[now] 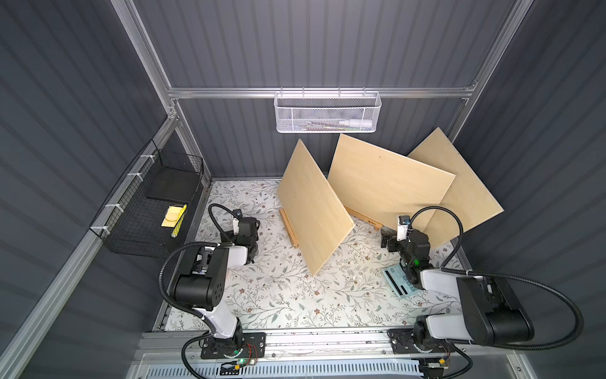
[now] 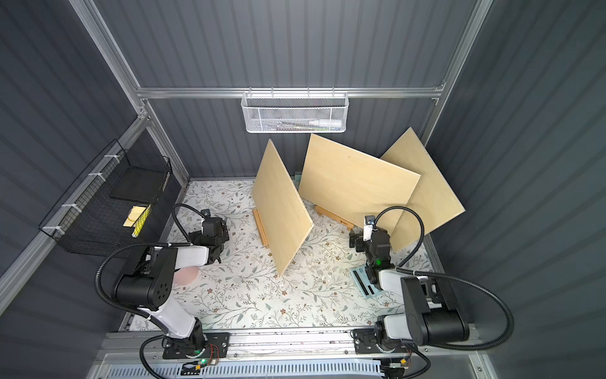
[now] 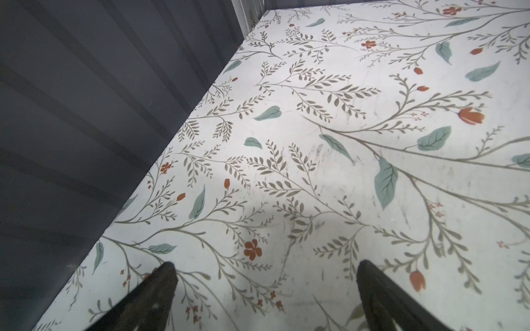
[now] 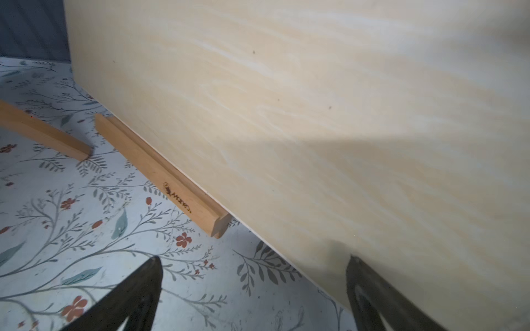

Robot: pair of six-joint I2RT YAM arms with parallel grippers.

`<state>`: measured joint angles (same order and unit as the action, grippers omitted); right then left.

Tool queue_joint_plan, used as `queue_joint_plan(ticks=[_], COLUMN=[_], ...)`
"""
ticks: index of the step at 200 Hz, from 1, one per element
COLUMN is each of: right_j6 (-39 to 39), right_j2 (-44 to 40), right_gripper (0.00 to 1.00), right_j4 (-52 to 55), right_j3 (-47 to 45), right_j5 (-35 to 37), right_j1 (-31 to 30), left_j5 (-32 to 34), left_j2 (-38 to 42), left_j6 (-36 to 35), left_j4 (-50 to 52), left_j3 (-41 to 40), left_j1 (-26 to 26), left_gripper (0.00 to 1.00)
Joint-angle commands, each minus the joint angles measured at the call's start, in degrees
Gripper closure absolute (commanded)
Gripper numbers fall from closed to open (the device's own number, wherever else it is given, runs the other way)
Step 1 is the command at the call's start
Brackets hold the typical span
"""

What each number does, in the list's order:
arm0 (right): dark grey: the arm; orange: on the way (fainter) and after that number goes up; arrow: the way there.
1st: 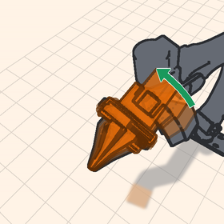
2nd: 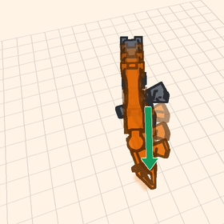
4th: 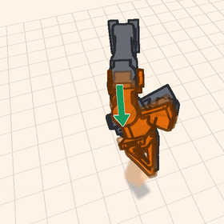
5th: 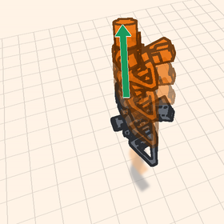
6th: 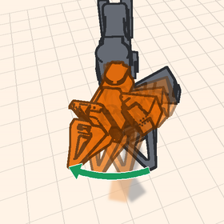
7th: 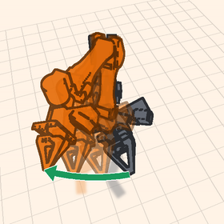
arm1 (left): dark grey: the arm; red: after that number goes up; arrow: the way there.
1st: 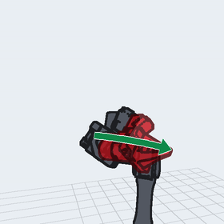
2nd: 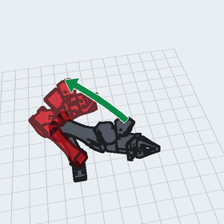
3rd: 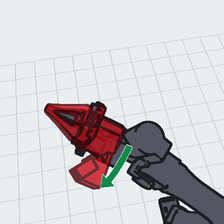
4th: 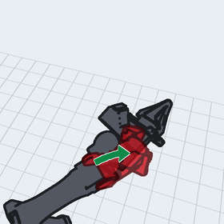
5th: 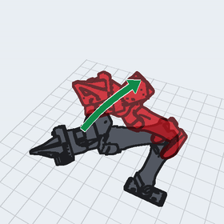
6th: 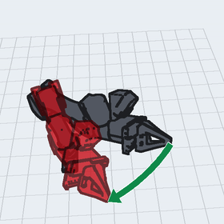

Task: Assemble the easel
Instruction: Reset both arms

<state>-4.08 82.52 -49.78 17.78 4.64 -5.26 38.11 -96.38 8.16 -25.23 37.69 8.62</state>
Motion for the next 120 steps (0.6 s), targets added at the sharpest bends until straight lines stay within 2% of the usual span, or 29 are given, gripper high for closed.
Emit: queue_joint_plan(ticks=[1, 34, 58, 120], right_j6=[-0.15, 1.27, 2.83, 3.01], right_j2=[5.46, 5.48, 5.33, 5.27], right_gripper=[0.01, 0.01, 0.01, 0.01], right_j4=[-10.81, -4.33, 0.46, 0.6], right_j3=[-0.63, 2.74, 5.01, 5.07], right_j5=[4.1, 4.14, 1.03, 0.15], right_j1=[0.09, 1.18, 3.17, 3.65], left_j5=[0.83, 1.01, 1.19, 1.88], left_j2=[2.15, 2.69, 2.43, 1.9], left_j6=[1.41, 1.6, 1.55, 1.61], left_j4=[-1.86, -2.4, -2.46, -2.48], left_j3=[-1.09, -1.73, -1.49, -1.04], left_j1=[-0.36, -0.36, -0.36, -0.36], left_gripper=[0.0, 0.0, 0.0, 0.0])
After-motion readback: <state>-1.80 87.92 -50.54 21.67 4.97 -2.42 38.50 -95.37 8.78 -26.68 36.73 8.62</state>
